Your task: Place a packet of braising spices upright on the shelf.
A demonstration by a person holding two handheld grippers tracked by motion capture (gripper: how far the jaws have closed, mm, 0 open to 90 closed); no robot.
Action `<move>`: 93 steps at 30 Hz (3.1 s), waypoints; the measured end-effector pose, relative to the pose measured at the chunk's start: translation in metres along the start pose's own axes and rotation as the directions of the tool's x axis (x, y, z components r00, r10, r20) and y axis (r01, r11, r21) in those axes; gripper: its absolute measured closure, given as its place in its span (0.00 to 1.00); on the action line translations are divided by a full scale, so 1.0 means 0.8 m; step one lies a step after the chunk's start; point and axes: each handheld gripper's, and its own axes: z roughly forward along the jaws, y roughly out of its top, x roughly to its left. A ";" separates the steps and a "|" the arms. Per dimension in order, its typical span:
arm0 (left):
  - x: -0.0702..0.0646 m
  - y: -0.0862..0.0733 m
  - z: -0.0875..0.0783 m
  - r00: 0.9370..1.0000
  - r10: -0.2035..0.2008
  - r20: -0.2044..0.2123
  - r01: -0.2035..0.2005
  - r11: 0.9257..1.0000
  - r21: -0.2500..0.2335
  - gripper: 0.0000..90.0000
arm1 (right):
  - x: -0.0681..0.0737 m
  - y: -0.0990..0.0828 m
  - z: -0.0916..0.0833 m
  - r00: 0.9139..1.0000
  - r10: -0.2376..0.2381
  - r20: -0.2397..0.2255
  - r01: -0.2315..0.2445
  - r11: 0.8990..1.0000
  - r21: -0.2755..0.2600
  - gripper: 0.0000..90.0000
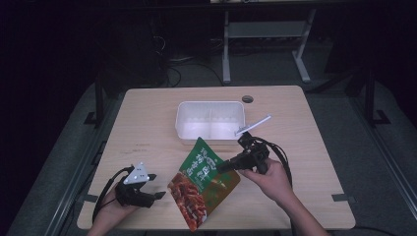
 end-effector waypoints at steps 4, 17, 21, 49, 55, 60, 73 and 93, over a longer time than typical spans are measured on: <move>0.001 -0.001 0.000 1.000 -0.007 -0.002 0.007 1.000 0.004 0.33 | 0.021 0.014 -0.009 0.999 -0.042 0.030 0.041 0.999 0.013 1.00; 0.005 -0.003 -0.002 1.000 -0.005 -0.009 0.006 1.000 0.010 0.33 | 0.073 0.056 -0.047 0.980 -0.147 0.132 0.139 0.988 0.069 1.00; 0.006 -0.004 -0.002 1.000 -0.009 -0.010 0.009 1.000 0.009 0.33 | 0.073 0.064 -0.061 0.973 -0.149 0.177 0.139 0.988 0.068 1.00; 0.011 -0.007 -0.005 1.000 -0.022 -0.017 0.022 1.000 0.004 0.33 | 0.072 0.150 -0.134 0.922 -0.115 0.369 0.106 0.993 0.042 1.00; 0.011 -0.008 -0.005 1.000 -0.025 -0.019 0.025 1.000 0.004 0.33 | 0.064 0.173 -0.143 0.907 -0.091 0.411 0.089 0.996 0.024 1.00; 0.012 -0.008 -0.005 1.000 -0.024 -0.019 0.024 1.000 0.004 0.33 | 0.057 0.186 -0.144 0.888 -0.083 0.453 0.080 0.996 0.025 1.00; 0.012 -0.009 -0.006 0.999 -0.026 -0.023 0.026 1.000 0.000 0.32 | 0.029 0.216 -0.136 0.866 -0.031 0.500 0.035 0.999 0.002 1.00; 0.013 -0.009 -0.007 0.999 -0.029 -0.023 0.029 1.000 0.001 0.32 | -0.007 0.230 -0.130 0.818 0.022 0.575 0.004 0.999 -0.043 1.00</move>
